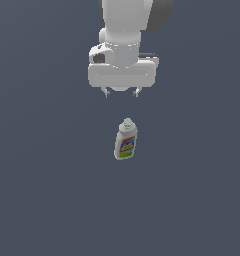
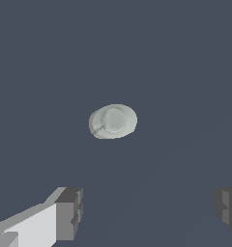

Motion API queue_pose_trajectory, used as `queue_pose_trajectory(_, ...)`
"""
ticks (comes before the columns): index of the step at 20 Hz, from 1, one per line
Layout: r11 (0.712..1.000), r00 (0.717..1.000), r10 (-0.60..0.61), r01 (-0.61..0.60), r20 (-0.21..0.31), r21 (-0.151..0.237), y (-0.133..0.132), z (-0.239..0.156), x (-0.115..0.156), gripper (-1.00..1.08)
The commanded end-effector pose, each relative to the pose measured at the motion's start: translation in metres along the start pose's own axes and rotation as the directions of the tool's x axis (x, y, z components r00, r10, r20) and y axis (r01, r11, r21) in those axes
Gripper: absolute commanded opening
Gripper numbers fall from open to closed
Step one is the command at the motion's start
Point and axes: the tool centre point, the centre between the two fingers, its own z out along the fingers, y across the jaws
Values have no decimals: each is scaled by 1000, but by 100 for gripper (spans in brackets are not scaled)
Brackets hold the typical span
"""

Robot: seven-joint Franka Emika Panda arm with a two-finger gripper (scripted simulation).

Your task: Pick up the object and move it to a goal position.

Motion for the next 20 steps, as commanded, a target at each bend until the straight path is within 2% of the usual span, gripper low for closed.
queue_pose_trajectory(1,1000,1000,0,0,0,0,0,0,0,100)
queue_pose_trajectory(10,1000,1000,23,-23,4,18,10,-8,3,100)
queue_pose_trajectory(20,998,998,68,-68,6,18,9,-6,5,100)
